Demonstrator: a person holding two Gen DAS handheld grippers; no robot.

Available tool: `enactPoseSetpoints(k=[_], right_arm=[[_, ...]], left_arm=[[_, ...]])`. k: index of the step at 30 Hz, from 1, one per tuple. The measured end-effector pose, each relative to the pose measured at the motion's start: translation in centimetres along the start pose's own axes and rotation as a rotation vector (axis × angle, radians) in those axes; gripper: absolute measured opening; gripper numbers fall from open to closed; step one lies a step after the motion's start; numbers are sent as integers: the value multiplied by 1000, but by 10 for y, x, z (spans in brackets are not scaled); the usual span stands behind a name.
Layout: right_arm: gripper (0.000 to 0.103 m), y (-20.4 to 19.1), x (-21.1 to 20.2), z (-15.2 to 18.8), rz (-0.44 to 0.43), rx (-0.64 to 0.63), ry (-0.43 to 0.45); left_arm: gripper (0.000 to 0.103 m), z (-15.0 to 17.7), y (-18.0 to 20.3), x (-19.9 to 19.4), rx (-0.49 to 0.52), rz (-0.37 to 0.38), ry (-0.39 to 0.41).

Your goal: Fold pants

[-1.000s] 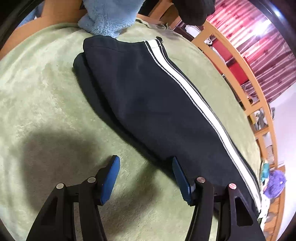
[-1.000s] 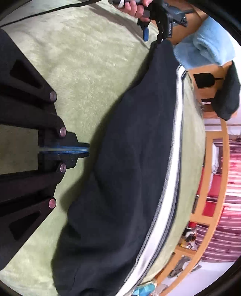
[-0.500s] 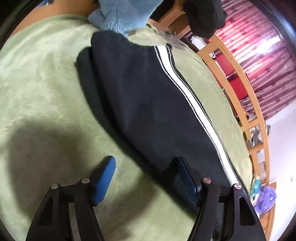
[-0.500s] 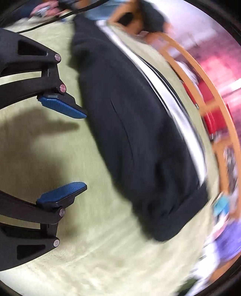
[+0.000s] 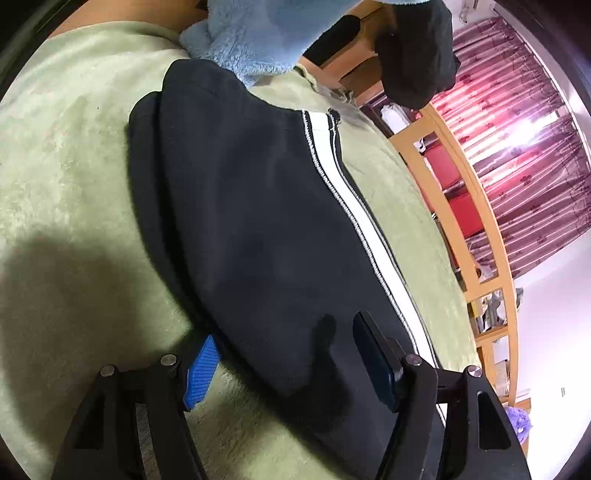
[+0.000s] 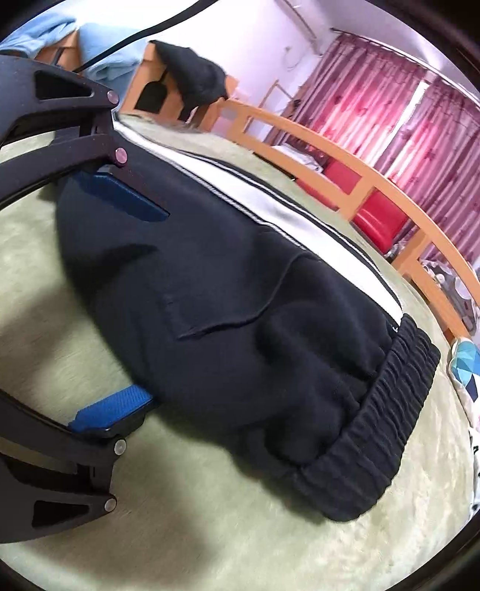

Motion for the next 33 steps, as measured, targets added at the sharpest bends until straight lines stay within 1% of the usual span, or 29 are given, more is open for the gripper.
enactPoseSetpoints(k=[3,6,8,9,10,11,12,13,14,16,18,20,22,24,27,29,31,33], right_arm=[[88,-8,15,-11,-17,23,-2],[87,-12,25,-18,-17,31,5],[64,-13,24,-16,20,15,16],[39,-11,24,-14,61,-2,21],[35,-6,24,-13,84,-8,21],[32,-4,22,-13,62,-1,24],[24,2,18,-14,28,25,35],[20,6,13,-14,-13,56,47],[19,7,10,-16,-41,68,56],[16,-1,2,-19,-42,53,80],[16,-11,-9,-21,-46,35,109],[16,-19,-21,-24,-56,30,119],[15,-25,-34,-26,-78,30,120],[15,-29,-42,-28,-73,12,121],[15,-29,-54,-27,-76,15,107],[15,-29,-65,-27,-76,11,109],[15,-32,-78,-24,-78,-3,103],[15,-22,-95,-17,-69,-14,93]], left_arm=[[65,-4,1,0,-7,12,10],[52,-5,4,2,12,-3,16],[41,-5,5,4,24,-19,16],[33,-5,4,4,32,-27,17],[27,-6,3,3,35,-26,18],[23,-7,1,2,33,-11,15],[17,-8,0,1,34,6,14],[15,-10,0,-2,39,23,12],[15,-11,1,-6,42,38,15],[12,-14,4,-16,37,68,24],[12,-16,7,-26,22,100,28],[11,-16,10,-38,23,118,29],[11,-14,16,-54,50,122,39],[11,-12,20,-68,78,116,43],[11,-11,18,-88,47,140,33],[11,-8,16,-98,38,136,28],[11,-3,14,-109,51,133,26],[11,3,10,-119,52,125,23]])
Point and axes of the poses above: each gripper's, at about its wrist camera, not at the fingertips, and x roughly the way its jaws point, y to its right, z to its underside, the point moved 1 cm from there along x, roughly the way its jaws point, and after that the axes turned 3 degrees about z, right-handed, at the moved point
